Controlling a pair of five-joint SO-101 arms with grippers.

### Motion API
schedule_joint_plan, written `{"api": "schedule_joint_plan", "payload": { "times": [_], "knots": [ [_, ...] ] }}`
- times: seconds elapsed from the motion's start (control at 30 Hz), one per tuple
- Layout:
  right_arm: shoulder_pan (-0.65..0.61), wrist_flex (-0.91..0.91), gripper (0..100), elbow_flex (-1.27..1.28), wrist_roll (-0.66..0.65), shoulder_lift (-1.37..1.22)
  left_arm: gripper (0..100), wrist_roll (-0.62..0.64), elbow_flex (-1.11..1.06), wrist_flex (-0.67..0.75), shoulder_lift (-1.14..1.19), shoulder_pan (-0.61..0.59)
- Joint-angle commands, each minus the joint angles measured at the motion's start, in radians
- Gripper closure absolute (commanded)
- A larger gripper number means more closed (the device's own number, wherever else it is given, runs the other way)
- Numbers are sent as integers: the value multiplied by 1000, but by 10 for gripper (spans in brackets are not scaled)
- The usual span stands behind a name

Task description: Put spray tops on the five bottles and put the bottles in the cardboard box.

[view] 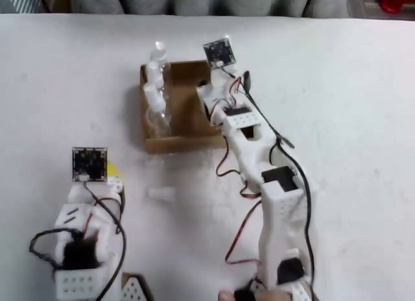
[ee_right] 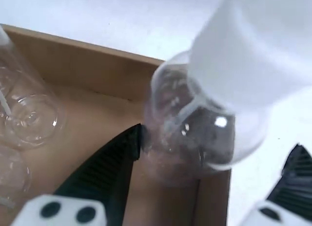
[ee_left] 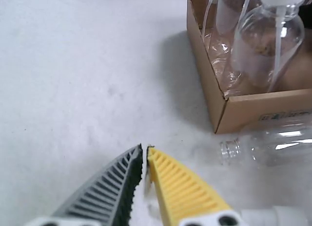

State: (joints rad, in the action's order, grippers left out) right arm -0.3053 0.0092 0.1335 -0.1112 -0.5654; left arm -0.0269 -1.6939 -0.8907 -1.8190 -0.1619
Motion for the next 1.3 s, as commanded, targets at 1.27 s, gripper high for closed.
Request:
{"api": "schedule_joint_plan", "payload": {
  "times": [1.27],
  "knots": [
    [12,-366,611,181,-158,12,976,9,2,14,-12,-12]
  ]
}}
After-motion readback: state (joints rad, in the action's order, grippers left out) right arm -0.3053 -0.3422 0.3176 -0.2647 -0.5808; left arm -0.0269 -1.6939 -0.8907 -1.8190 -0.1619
